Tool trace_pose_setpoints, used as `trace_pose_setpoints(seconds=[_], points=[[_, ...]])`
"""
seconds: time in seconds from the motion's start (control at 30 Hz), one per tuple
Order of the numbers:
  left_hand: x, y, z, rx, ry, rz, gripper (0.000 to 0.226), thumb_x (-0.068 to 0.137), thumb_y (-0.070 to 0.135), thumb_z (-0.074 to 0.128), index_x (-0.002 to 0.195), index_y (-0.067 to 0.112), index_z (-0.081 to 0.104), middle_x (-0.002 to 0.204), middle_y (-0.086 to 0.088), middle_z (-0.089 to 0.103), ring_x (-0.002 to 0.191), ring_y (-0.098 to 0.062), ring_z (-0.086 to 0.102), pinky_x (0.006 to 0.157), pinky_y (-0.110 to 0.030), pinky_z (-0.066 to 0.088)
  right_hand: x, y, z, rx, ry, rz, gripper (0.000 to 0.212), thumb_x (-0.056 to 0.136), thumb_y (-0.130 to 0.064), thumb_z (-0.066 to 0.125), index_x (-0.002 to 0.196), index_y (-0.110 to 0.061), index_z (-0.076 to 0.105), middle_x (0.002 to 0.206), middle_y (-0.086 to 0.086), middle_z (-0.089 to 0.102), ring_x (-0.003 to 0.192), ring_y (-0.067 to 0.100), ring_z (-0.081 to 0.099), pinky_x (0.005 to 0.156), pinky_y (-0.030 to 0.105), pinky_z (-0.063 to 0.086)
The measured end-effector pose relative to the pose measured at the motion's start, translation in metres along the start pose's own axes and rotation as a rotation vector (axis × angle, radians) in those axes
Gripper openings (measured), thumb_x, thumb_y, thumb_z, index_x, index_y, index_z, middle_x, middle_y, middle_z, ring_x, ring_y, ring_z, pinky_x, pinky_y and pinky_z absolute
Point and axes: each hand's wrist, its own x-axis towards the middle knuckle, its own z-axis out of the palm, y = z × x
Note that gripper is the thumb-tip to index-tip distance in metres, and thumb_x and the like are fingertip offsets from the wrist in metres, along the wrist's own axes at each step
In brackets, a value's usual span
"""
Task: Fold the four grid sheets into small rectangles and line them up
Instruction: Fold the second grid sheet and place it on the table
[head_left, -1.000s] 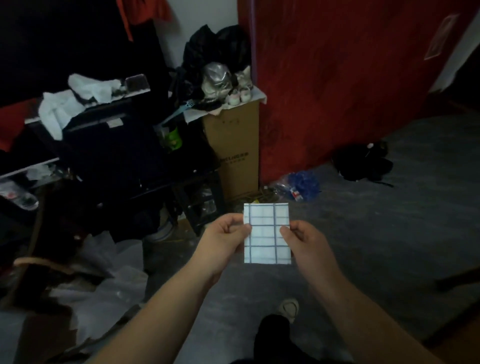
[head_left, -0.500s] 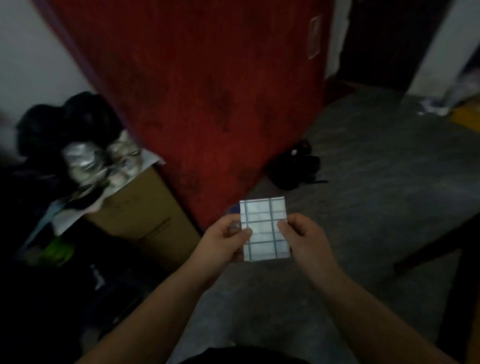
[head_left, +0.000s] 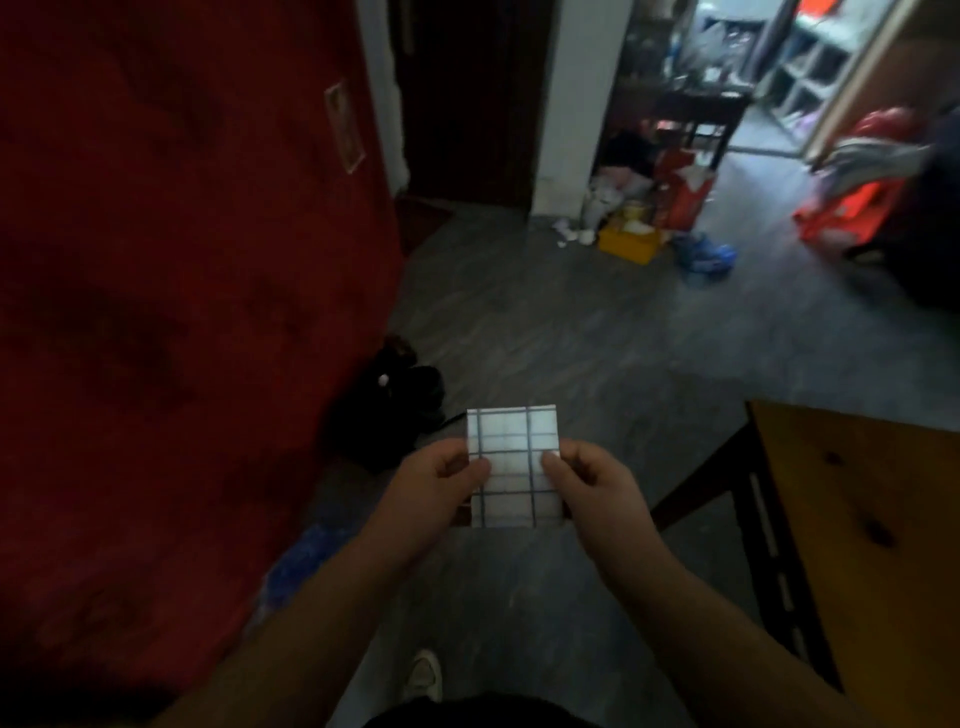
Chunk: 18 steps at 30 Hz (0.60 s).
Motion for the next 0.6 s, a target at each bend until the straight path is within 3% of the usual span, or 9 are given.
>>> trace_pose_setpoints(seconds=[0.1,0.23,0.37,0.43,0.6], points=[[0.068,0.027,0.004,0.078,-0.030,0.064,0.012,0.097,0.011,0.062,0.098,0.016,0.073,0.089,-0.001,0.077,0.084,-0.014,0.073,0.070,-0.026,0.059,0.049,-0.015,-0.008,0.035,0.075,0.061,0.011,0.098,-0.023,0.064,0.094,-0.017,0.072,0.090,0.002,0.076,0.085,0.020,0.073,0.076,0.037,0.060],[0.146,0.054,0.031,0.115,-0.116,0.041,0.012,0.098,0.017,0.063,0.105,0.020,0.073,0.098,0.001,0.077,0.093,-0.016,0.073,0.081,-0.037,0.060,0.113,-0.021,-0.033,0.084,0.177,0.117,0.009,0.097,-0.023,0.065,0.092,-0.019,0.072,0.090,0.001,0.076,0.085,0.019,0.074,0.079,0.041,0.060],[0.225,0.071,0.077,0.122,-0.182,0.001,0.017,0.098,0.009,0.061,0.115,0.007,0.064,0.100,-0.005,0.072,0.073,0.002,0.070,0.058,-0.016,0.054,0.183,-0.015,-0.069,0.111,0.299,0.114,0.010,0.097,-0.021,0.064,0.089,-0.018,0.070,0.087,0.001,0.074,0.084,0.018,0.072,0.073,0.035,0.057],[0.275,0.077,0.107,0.121,-0.237,-0.042,0.016,0.097,0.005,0.060,0.113,0.006,0.062,0.097,-0.003,0.072,0.071,-0.001,0.071,0.057,-0.018,0.054,0.225,-0.009,-0.095,0.132,0.343,0.104,0.009,0.098,-0.021,0.063,0.092,-0.018,0.069,0.090,0.001,0.074,0.086,0.018,0.072,0.073,0.033,0.058],[0.400,0.119,0.192,0.229,-0.307,-0.034,0.013,0.097,0.009,0.062,0.106,0.017,0.067,0.100,0.002,0.076,0.089,-0.012,0.074,0.070,-0.030,0.060,0.339,-0.012,-0.179,0.149,0.364,0.143,0.011,0.099,-0.026,0.060,0.097,-0.020,0.069,0.094,-0.001,0.075,0.085,0.013,0.072,0.080,0.038,0.061]])
